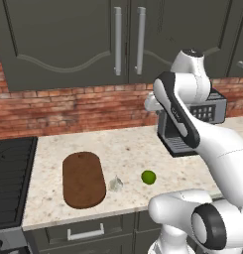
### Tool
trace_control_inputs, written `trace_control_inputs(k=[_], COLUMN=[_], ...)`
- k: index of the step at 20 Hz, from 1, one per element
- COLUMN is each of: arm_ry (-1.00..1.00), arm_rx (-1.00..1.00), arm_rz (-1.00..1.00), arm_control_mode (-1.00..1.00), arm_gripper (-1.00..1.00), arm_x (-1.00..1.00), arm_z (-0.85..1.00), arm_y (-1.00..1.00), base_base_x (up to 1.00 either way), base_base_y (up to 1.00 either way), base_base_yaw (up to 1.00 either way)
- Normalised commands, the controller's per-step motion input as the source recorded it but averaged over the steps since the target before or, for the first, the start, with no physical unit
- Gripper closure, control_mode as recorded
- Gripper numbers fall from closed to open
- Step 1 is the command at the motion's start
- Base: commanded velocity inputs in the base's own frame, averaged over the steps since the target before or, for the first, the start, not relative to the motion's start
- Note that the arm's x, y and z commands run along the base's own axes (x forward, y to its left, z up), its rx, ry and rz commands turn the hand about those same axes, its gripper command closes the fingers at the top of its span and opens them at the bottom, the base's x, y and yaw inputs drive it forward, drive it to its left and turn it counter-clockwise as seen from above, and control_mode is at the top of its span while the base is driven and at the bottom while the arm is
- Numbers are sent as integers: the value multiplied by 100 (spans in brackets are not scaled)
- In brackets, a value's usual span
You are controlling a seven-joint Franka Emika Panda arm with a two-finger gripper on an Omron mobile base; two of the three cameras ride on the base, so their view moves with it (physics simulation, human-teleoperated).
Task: Open the cabinet. Place the bowl and condiment on the counter. Then place the lime and garlic on the cutting board.
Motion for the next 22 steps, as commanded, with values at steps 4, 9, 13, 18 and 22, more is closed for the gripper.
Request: trace_control_inputs(k=[4,9,13,18,22], arm_ry=[0,-27,-44,-38,-21], arm_rx=[0,-8,-7,-1,0], arm_rz=[0,8,1,0,0], arm_control_mode=[-100,-100,-100,-100,-100], arm_gripper=[-100,-100,-100,-100,-100], arm_x=[4,-23,3,0,23], arm_z=[0,38,68,80,71], arm_y=[-3,22,33,12,13], base_base_x=[0,0,0,0,0], base_base_y=[0,0,0,0,0], base_base_yaw=[0,0,0,0,0])
